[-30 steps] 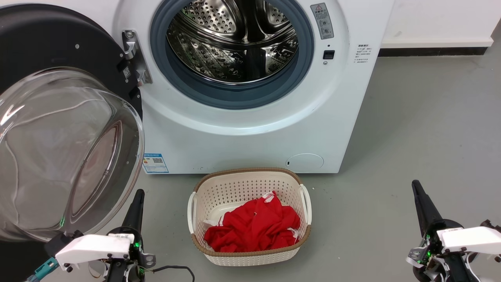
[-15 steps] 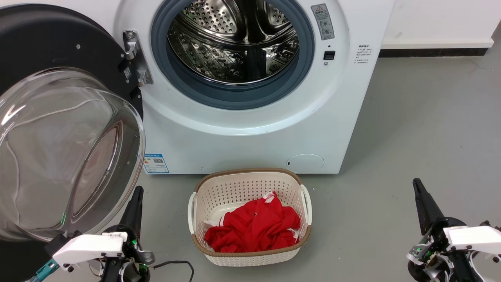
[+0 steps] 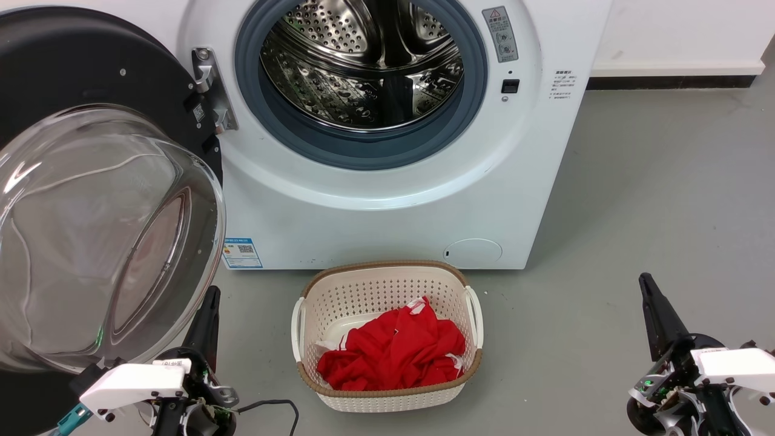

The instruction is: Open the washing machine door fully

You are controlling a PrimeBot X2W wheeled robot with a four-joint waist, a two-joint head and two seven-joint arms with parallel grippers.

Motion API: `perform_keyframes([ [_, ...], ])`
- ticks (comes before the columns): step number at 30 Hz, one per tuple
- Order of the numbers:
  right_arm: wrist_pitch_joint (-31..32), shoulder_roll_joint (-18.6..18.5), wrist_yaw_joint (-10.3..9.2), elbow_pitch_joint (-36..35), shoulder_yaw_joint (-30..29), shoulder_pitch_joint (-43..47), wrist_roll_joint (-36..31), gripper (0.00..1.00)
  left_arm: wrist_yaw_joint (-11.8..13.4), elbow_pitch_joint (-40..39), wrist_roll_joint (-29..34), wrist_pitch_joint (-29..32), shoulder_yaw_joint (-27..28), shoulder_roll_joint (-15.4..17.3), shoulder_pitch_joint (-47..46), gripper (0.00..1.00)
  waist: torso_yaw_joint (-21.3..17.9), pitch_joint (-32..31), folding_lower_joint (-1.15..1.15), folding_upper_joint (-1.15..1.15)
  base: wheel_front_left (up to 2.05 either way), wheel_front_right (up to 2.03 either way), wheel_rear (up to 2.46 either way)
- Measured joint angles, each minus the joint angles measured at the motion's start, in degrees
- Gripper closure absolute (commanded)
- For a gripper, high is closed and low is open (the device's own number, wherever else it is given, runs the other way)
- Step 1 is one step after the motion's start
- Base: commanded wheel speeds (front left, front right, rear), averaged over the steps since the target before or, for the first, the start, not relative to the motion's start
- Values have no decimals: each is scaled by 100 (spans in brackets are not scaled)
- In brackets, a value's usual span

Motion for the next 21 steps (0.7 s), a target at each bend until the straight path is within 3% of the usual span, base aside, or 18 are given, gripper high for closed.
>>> perform_keyframes([
  [21, 26, 18, 0, 2, -32, -10, -11, 100, 0, 0, 0, 0, 0, -1, -1, 100, 0, 0, 0, 0, 0, 0, 0],
])
